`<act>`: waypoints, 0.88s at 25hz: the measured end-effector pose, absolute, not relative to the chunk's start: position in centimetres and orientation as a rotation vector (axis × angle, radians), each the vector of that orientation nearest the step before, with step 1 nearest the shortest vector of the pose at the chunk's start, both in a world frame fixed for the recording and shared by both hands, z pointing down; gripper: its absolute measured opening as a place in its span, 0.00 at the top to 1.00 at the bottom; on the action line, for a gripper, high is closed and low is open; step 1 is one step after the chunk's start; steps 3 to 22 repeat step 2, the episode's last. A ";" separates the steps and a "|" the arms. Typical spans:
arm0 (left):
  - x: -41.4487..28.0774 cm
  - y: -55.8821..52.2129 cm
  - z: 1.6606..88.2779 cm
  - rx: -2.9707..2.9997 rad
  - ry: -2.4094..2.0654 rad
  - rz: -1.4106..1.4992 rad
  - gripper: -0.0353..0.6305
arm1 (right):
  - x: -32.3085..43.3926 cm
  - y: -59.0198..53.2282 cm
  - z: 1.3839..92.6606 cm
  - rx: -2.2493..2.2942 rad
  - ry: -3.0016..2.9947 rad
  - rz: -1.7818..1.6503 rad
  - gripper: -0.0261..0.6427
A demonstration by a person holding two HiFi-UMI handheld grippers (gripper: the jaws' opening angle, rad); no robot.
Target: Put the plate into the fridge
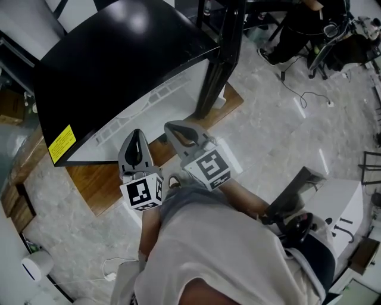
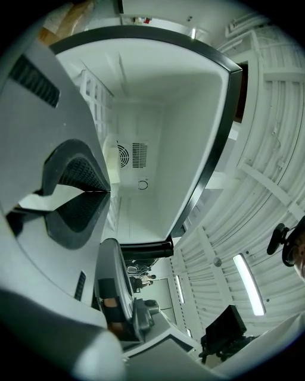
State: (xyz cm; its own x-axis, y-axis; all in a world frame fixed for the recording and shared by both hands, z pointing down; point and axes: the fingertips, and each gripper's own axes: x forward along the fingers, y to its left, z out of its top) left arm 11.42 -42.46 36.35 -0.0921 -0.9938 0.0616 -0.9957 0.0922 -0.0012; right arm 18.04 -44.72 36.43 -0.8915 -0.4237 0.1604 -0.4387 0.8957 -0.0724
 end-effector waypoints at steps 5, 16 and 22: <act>11.6 -42.5 36.3 2.086 -2.281 0.065 0.92 | 18.3 -44.9 36.2 0.673 -2.925 0.161 0.94; 11.6 -42.5 36.3 2.086 -2.281 0.065 0.92 | 18.3 -44.9 36.2 0.673 -2.925 0.161 0.94; 11.6 -42.5 36.3 2.086 -2.281 0.065 0.92 | 18.3 -44.9 36.2 0.673 -2.925 0.161 0.94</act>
